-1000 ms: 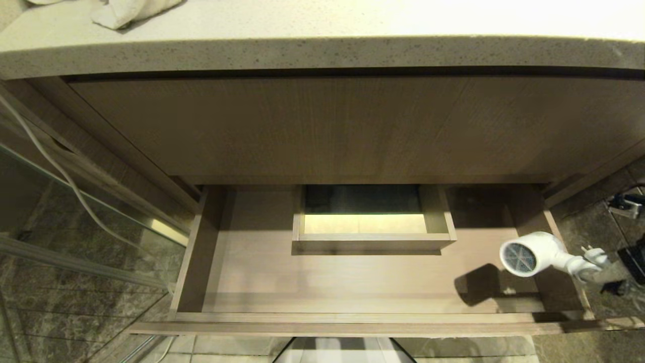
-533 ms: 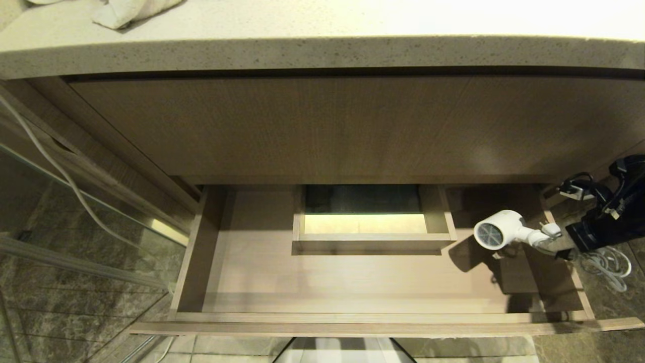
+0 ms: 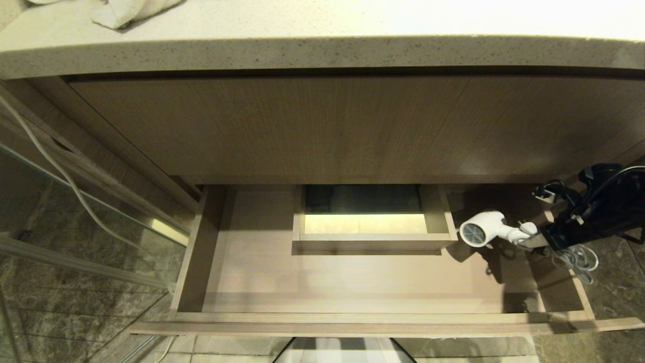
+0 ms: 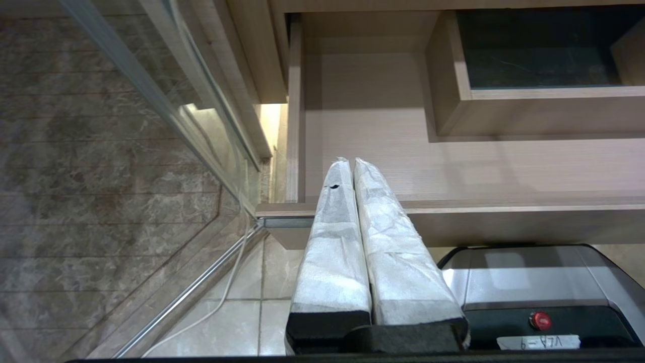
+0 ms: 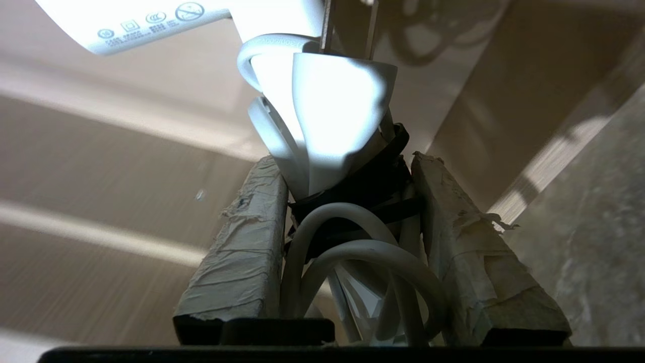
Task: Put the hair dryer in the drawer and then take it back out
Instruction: Put it into the drawer
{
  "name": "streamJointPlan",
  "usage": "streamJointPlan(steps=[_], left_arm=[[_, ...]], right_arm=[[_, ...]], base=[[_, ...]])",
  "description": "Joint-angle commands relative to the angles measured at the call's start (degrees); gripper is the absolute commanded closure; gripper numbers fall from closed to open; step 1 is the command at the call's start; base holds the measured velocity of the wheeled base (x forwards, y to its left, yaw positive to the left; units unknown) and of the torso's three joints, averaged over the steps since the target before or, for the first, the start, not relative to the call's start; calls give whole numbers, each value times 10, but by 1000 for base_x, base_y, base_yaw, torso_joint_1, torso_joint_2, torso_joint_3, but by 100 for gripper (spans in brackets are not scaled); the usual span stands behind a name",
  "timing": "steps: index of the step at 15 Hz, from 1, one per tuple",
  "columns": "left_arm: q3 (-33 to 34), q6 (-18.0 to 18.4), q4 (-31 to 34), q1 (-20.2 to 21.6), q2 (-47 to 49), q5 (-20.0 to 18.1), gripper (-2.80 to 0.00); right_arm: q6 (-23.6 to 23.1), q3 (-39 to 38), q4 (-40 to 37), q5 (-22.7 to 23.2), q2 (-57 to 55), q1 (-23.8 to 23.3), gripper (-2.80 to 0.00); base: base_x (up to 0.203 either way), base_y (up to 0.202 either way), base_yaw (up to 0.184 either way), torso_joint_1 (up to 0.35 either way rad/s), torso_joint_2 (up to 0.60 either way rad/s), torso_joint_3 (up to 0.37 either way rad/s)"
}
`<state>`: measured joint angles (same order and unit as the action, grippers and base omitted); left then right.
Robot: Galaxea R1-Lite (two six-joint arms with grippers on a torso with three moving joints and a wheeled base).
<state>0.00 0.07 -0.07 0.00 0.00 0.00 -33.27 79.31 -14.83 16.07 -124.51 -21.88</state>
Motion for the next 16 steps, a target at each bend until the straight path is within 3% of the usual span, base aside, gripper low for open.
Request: streamJointPlan(steps=[1, 8, 9, 16], left_arm=[[0, 0, 0, 0, -1, 0, 0], [0, 0, 0, 0, -1, 0, 0], [0, 0, 0, 0, 0, 0, 0], [0, 0, 0, 0, 0, 0, 0]], right_arm=[[-2, 5, 13, 1, -14, 0, 0], [-11, 2, 27, 1, -32, -1, 0], [-16, 5, 30, 1, -42, 0, -280], [-9, -9, 27, 1, -11, -1, -280]], base=[[0, 0, 0, 0, 0, 0], [0, 0, 0, 0, 0, 0], [0, 0, 0, 0, 0, 0], [0, 0, 0, 0, 0, 0]])
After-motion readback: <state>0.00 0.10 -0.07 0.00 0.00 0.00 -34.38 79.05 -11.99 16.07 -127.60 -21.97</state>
